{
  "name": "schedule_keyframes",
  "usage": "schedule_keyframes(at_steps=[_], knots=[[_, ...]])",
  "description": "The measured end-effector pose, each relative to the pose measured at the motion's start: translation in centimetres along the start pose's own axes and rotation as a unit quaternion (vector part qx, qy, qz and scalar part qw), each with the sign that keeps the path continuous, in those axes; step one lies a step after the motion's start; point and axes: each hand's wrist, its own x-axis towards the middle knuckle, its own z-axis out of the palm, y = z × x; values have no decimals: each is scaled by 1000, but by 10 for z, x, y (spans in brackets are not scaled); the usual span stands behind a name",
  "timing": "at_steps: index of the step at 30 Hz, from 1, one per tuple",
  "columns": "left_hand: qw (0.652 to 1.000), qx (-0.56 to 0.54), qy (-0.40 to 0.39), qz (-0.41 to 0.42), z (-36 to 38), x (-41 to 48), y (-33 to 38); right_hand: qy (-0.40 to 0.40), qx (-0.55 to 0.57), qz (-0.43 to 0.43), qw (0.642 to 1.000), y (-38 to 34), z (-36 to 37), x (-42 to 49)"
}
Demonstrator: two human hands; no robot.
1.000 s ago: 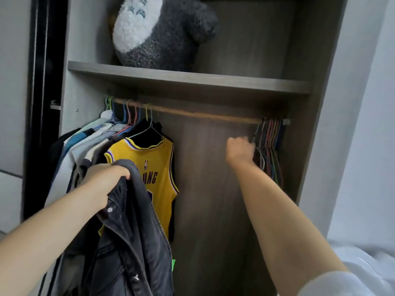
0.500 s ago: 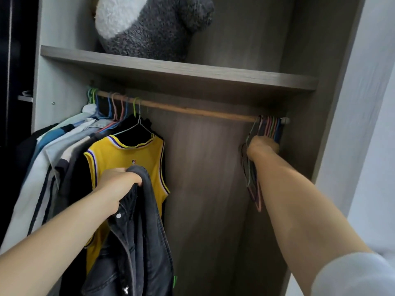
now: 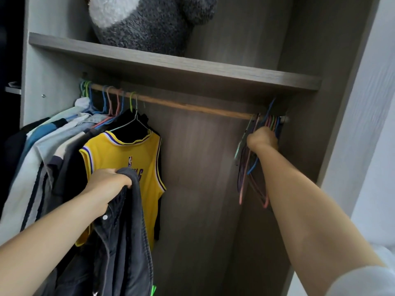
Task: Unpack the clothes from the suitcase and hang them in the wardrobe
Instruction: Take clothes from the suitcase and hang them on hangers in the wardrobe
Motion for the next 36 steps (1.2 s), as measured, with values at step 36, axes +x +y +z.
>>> schedule_keyframes(at_steps=[36], knots=[[935, 341, 26, 94, -139, -80, -133, -378, 551, 188, 720, 78, 130, -416]])
